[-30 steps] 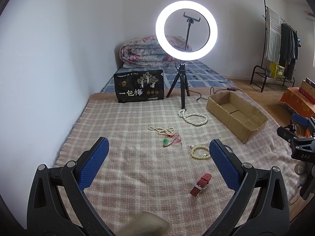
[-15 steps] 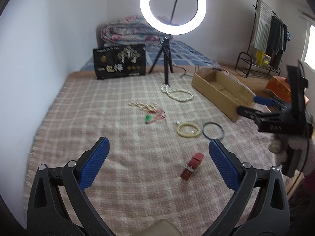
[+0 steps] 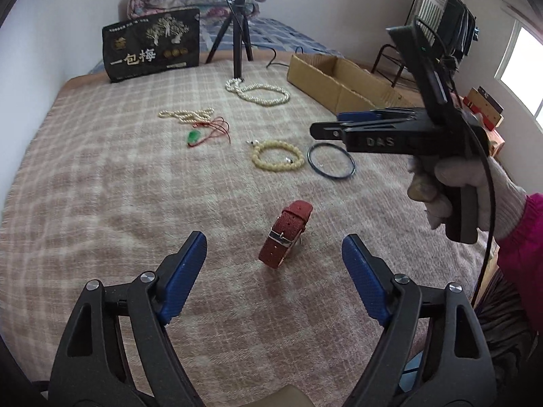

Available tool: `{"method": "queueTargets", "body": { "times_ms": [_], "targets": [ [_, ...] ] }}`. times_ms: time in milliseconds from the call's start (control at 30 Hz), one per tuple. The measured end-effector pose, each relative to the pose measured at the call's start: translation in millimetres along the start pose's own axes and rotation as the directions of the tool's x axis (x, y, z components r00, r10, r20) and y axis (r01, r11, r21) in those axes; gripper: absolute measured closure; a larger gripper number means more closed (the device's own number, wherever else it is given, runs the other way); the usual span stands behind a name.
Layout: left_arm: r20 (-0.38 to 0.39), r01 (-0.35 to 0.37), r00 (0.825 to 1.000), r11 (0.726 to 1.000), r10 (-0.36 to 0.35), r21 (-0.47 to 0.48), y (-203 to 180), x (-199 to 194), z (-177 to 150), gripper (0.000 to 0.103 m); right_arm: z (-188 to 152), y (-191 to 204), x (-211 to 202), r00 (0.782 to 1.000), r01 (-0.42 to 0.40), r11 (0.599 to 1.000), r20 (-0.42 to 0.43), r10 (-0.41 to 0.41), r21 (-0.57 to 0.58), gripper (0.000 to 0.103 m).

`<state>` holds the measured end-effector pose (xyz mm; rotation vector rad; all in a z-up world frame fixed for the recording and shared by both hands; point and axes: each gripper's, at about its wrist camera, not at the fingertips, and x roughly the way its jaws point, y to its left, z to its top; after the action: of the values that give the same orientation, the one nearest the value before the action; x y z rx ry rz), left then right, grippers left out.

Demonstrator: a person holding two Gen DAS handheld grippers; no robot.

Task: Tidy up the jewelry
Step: 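Move left tool toward red watch while right tool approaches yellow bead bracelet, then grasp red watch with left tool while right tool grasps yellow bead bracelet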

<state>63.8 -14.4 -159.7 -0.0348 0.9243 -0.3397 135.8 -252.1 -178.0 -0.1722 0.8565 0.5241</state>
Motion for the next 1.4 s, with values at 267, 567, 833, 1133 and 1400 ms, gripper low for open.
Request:
{"method": "queueTargets", "body": {
  "times_ms": [267, 567, 833, 1133, 1400],
  "targets": [
    [-0.049, -0.004, 0.999, 1.000, 0.003, -0.011, 8, 24, -2, 0.026, 11, -5, 33, 0.994, -0.082, 0.997, -0.067, 0.082, 0.000, 0.069],
    [-0.079, -0.010, 0.997, 1.000, 0.009, -0.003, 14, 42, -2, 0.036, 11, -4, 56, 0.985, -0.129, 0.992, -0.120, 0.127, -0.011, 0.085],
    [-0.104, 0.006, 0.995, 1.000, -0.006, 0.005, 13, 57, -1, 0.045, 13, -1, 58, 0.985, -0.123, 0.991, -0.131, 0.115, -0.049, 0.087],
    [-0.114, 0.003, 0.993, 1.000, -0.001, 0.012, 15, 66, 0, 0.080, 15, 4, 60, 0.985, -0.120, 0.990, -0.132, 0.109, -0.076, 0.096],
    [-0.096, 0.011, 0.995, 1.000, -0.009, 0.024, 13, 66, 2, 0.089, 13, 7, 50, 0.989, -0.108, 0.990, -0.110, 0.097, -0.094, 0.097]
  ]
}}
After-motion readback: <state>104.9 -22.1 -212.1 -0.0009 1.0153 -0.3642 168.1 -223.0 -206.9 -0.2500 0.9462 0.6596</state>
